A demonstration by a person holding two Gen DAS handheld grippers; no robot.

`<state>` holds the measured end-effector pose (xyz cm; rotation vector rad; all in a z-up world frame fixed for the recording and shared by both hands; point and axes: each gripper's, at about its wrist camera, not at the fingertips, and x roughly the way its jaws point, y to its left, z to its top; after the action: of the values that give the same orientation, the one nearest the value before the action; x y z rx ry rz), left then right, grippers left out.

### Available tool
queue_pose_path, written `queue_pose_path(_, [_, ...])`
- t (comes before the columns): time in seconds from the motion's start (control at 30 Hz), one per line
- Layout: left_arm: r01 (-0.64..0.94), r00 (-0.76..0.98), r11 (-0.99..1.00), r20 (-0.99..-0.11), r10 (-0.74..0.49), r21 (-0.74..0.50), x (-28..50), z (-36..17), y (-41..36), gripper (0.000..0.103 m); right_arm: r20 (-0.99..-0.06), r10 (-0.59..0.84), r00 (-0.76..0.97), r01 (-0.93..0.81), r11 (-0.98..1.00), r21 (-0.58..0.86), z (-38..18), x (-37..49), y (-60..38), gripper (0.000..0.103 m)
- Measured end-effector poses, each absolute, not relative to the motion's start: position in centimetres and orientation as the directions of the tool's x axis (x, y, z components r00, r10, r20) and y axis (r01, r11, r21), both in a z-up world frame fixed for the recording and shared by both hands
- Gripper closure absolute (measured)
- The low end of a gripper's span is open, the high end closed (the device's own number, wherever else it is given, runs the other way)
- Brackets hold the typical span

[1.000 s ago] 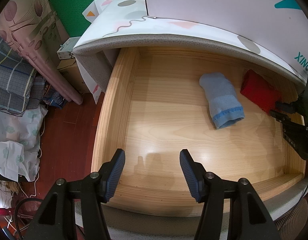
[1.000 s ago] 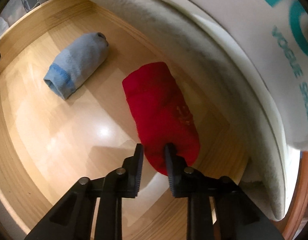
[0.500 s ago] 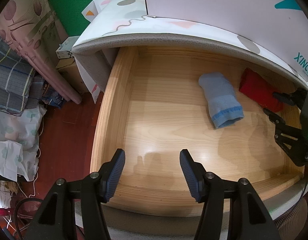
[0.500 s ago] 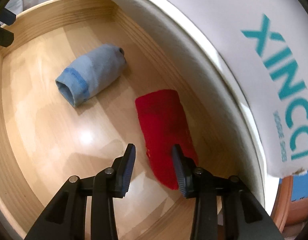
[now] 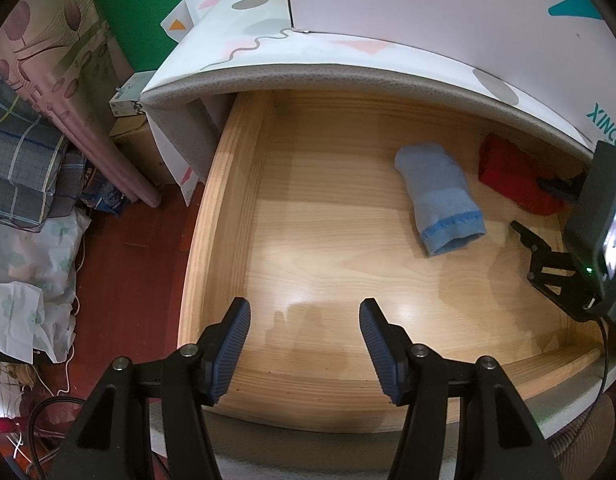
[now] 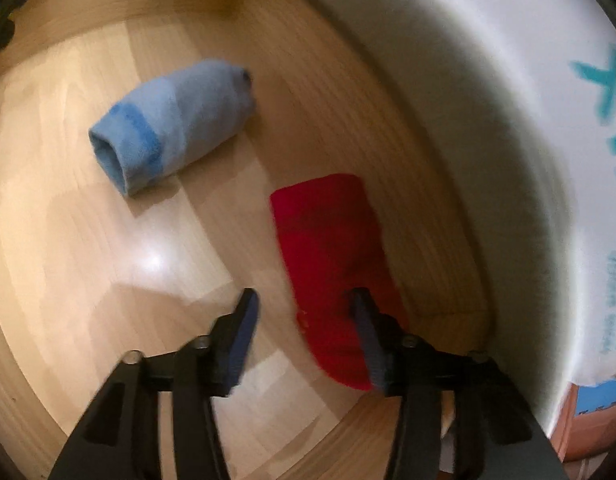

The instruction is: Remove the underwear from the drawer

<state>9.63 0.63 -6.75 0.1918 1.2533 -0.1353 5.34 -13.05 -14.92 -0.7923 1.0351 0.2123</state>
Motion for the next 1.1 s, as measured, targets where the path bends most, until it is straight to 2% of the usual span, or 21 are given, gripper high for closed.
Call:
queue_pose_path(0.17, [0.208,0.310,0.975,-0.951,0.007,0.075,9.6,-6.8,0.5,0.045,-0.844,-0.176,0.508,-0.489,0.747,-0.450,-14.3,5.6,-13.5,0.051])
queue_pose_path(0.27, [0.208,0.312,0.975,-0.950,0.007,0.075,9.6,-6.8,0.5,0.045,-0.875,-0.154,0.458,-0.451,0.809,-0.378,-13.8,6.4,-14.1,0.052])
queue_pose_path(0.37, [0.205,0.312,0.976,-0.950,0.007,0.075,9.7,-6.9,0.6,0.045,-0.875,-0.178,0.451,-0.429,0.817,-0.387,-13.9,6.4,-14.4,0.067])
queue_pose_path(0.63, [0.210,0.318,0.975,-0.948,0.006,0.076,9.5,-6.7,0.7,0.045,-0.922,-0.103,0.374,-0.453,0.847,-0.278,-13.0,6.2,-15.5,0.076])
queue_pose_path(0.67, [0.209,0.318,0.975,-0.948,0.006,0.076,9.5,-6.7,0.7,0.045,-0.934,-0.072,0.351,-0.460,0.856,-0.238,-12.7,6.0,-15.5,0.086])
queue_pose_path(0.7, [0.208,0.317,0.975,-0.948,0.004,0.074,9.5,-6.7,0.8,0.045,-0.957,-0.027,0.290,-0.476,0.863,-0.169,-12.9,6.7,-15.6,0.103])
queue_pose_path(0.83, [0.207,0.317,0.976,-0.948,-0.003,0.066,9.5,-6.6,0.9,0.045,-0.961,-0.034,0.273,-0.508,0.844,-0.174,-12.9,7.2,-15.5,0.100])
queue_pose_path(0.97, [0.210,0.315,0.976,-0.949,-0.009,0.061,9.5,-6.5,1.0,0.045,-0.927,-0.037,0.373,-0.512,0.825,-0.239,-11.0,6.4,-15.2,0.099])
queue_pose_path(1.0, [0.210,0.317,0.976,-0.948,-0.009,0.061,9.5,-6.4,1.0,0.045,-0.914,-0.052,0.403,-0.509,0.817,-0.271,-10.6,6.2,-15.2,0.095])
queue_pose_path(1.03, [0.208,0.318,0.976,-0.948,-0.010,0.059,9.5,-6.4,1.1,0.045,-0.903,-0.063,0.424,-0.507,0.810,-0.294,-10.3,6.0,-15.0,0.091])
queue_pose_path(1.1, [0.205,0.317,0.977,-0.948,-0.013,0.056,9.5,-6.4,1.1,0.045,-0.878,-0.089,0.470,-0.502,0.792,-0.348,-9.8,5.7,-15.2,0.061])
